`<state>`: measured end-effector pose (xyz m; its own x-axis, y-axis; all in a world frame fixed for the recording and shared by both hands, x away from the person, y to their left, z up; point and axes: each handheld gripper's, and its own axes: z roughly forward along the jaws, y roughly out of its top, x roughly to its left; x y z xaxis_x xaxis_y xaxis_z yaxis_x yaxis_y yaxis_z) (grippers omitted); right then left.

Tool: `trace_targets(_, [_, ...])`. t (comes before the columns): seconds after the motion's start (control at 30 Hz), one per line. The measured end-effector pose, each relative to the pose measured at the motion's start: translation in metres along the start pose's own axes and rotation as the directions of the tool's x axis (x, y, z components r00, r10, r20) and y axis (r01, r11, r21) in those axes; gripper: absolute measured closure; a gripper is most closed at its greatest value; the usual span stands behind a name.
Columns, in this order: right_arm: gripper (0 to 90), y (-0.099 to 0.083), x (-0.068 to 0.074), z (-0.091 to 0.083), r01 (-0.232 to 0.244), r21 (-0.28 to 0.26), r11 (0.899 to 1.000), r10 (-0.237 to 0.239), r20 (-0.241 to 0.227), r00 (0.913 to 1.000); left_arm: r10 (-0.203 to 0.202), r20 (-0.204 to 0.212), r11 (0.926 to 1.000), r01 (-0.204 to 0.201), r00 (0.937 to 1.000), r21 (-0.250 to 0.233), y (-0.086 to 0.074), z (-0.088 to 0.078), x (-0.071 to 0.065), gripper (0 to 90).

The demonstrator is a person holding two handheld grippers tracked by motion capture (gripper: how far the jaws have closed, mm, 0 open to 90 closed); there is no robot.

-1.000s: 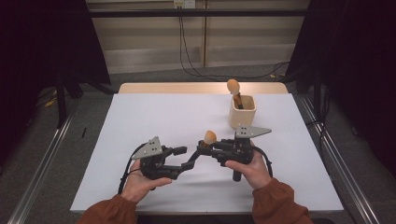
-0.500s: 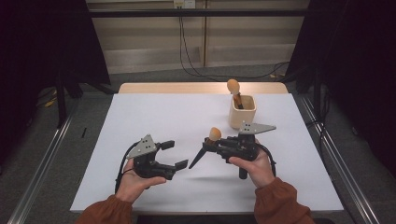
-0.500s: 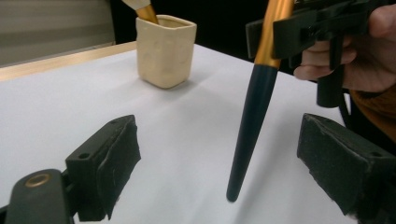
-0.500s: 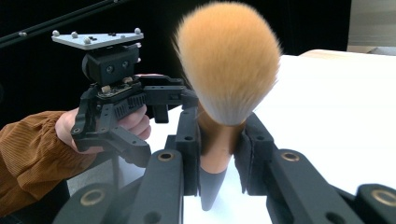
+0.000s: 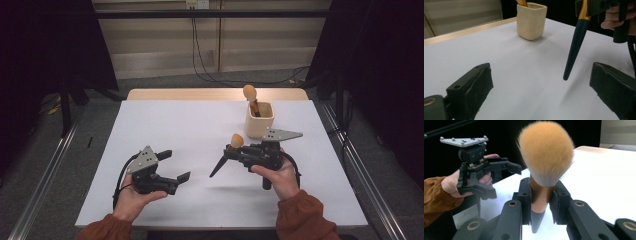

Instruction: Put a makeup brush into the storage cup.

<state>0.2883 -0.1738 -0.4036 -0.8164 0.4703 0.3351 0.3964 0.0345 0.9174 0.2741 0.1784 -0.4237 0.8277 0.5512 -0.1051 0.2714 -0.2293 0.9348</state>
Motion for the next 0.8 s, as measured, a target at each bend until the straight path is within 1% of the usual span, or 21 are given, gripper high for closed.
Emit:
trace_targets(0.03, [73.3,0.0,0.0,-0.001,0.004,0.004,1.0,-0.004,0.005,1.0,-0.003,0.002,1.0,0.003,1.0,-0.002,-0.001,-0.002,0.001,3.4])
trace_targets(0.1, [73.3,0.002,-0.001,-0.003,0.013,0.014,1.0,-0.013,0.008,0.9999,0.006,-0.023,1.0,-0.006,0.9997,0.0,-0.002,-0.007,0.002,2.5])
trace_targets(0.17, [73.3,0.004,-0.001,-0.006,0.023,0.015,1.0,-0.023,0.011,0.9997,0.0,-0.025,1.0,0.0,0.9997,-0.002,-0.004,-0.013,0.005,2.4])
trace_targets(0.2, [73.3,0.005,-0.001,-0.008,0.026,0.017,1.0,-0.026,0.016,0.9995,-0.01,-0.024,1.0,0.01,0.9997,0.0,-0.005,-0.015,0.006,2.7])
trace_targets(0.27, [73.3,0.007,-0.003,-0.012,0.025,0.016,1.0,-0.026,0.031,0.9992,-0.003,-0.05,0.9999,0.004,0.9987,0.011,-0.009,-0.02,0.007,3.4])
trace_targets(0.37, [73.3,0.009,-0.006,-0.017,0.028,0.022,0.999,-0.029,0.049,0.9984,-0.004,-0.065,0.9998,0.005,0.9979,0.017,-0.013,-0.025,0.008,3.3])
trace_targets(0.47, [73.3,0.011,-0.008,-0.022,0.02,0.018,1.0,-0.022,0.063,0.9978,-0.024,-0.076,0.9996,0.025,0.9968,0.009,-0.015,-0.031,0.01,2.9])
trace_targets(0.5, [73.3,0.012,-0.009,-0.024,0.02,0.014,1.0,-0.02,0.067,0.9975,-0.023,-0.078,0.9996,0.024,0.9967,0.016,-0.017,-0.032,0.01,2.7])
trace_targets(0.63, [73.4,0.017,-0.014,-0.031,0.018,0.015,1.0,-0.019,0.094,0.9954,-0.03,-0.099,0.9994,0.031,0.9947,0.015,-0.022,-0.037,0.011,2.4])
trace_targets(0.67, [73.4,0.017,-0.015,-0.033,0.021,0.019,1.0,-0.022,0.102,0.9946,-0.025,-0.106,0.9995,0.027,0.994,0.016,-0.023,-0.038,0.012,2.3])
trace_targets(0.7, [73.4,0.019,-0.016,-0.035,0.023,0.021,1.0,-0.025,0.111,0.9935,-0.029,-0.109,0.9993,0.032,0.9936,0.02,-0.023,-0.04,0.012,2.3])
trace_targets(0.8, [73.4,0.023,-0.018,-0.04,0.029,0.015,0.999,-0.03,0.126,0.9916,-0.063,-0.136,0.9979,0.065,0.9887,0.006,-0.025,-0.043,0.015,2.3])
